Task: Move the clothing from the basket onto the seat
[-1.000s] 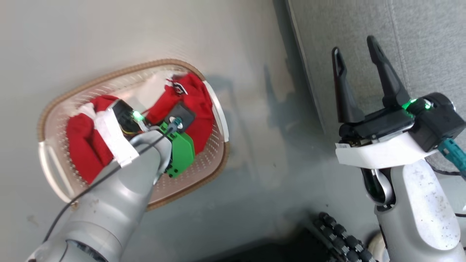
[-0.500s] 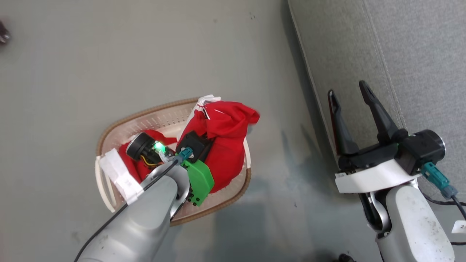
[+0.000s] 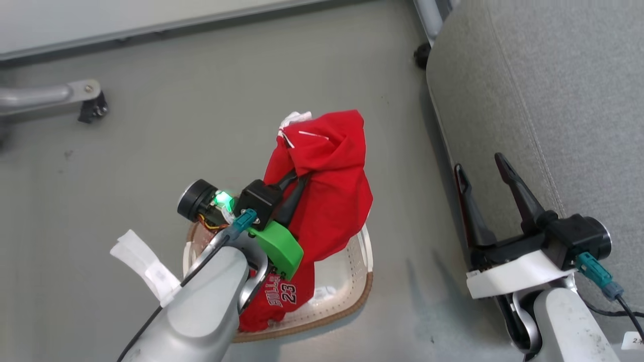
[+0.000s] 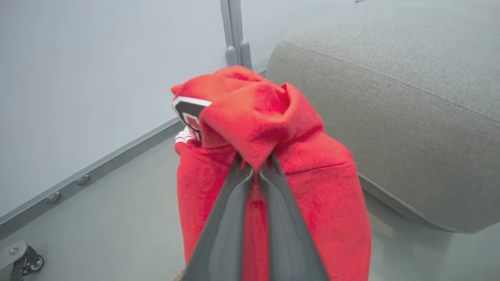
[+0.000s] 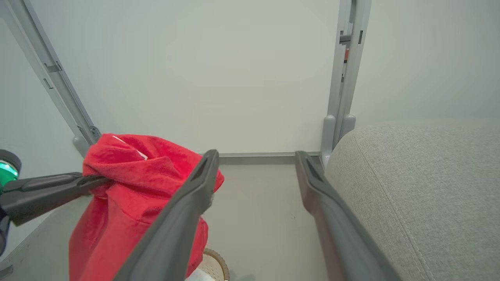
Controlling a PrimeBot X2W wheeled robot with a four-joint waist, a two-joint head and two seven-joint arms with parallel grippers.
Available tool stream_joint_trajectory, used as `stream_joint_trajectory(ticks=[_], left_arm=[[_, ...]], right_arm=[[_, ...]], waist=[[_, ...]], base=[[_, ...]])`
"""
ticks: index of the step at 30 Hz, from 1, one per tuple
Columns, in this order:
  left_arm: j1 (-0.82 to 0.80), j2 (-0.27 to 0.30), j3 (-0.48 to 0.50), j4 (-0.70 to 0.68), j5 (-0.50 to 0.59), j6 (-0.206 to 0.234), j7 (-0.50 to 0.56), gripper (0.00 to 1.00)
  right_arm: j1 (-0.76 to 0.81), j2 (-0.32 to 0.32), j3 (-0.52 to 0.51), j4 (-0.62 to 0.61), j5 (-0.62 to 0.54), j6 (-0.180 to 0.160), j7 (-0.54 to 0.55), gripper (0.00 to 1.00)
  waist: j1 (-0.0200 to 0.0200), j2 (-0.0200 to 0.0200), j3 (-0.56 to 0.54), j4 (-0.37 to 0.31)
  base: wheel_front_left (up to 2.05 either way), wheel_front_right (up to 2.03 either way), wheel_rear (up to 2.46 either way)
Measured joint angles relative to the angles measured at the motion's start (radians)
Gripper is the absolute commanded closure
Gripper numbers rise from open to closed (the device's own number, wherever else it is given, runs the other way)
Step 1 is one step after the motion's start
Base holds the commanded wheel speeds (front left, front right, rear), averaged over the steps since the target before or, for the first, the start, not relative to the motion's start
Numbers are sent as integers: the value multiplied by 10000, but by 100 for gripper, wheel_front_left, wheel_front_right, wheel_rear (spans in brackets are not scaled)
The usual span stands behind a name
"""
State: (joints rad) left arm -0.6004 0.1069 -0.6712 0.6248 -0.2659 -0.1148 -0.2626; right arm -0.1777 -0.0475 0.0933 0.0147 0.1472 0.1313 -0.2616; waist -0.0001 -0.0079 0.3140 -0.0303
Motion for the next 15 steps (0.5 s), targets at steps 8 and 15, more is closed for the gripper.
stream_joint_trajectory(ticks=[8, 15], left_arm=[[424, 58, 685, -1699, 213, -12, 0, 100], [473, 61, 899, -2617, 251, -81, 0, 100]], right_arm=[[469, 0, 15, 104, 82, 0, 0, 0], [743, -2, 0, 134, 130, 0, 0, 0]], waist=[[0, 0, -972, 343], [0, 0, -1596, 567]], base=[[0, 0, 0], [0, 0, 0]])
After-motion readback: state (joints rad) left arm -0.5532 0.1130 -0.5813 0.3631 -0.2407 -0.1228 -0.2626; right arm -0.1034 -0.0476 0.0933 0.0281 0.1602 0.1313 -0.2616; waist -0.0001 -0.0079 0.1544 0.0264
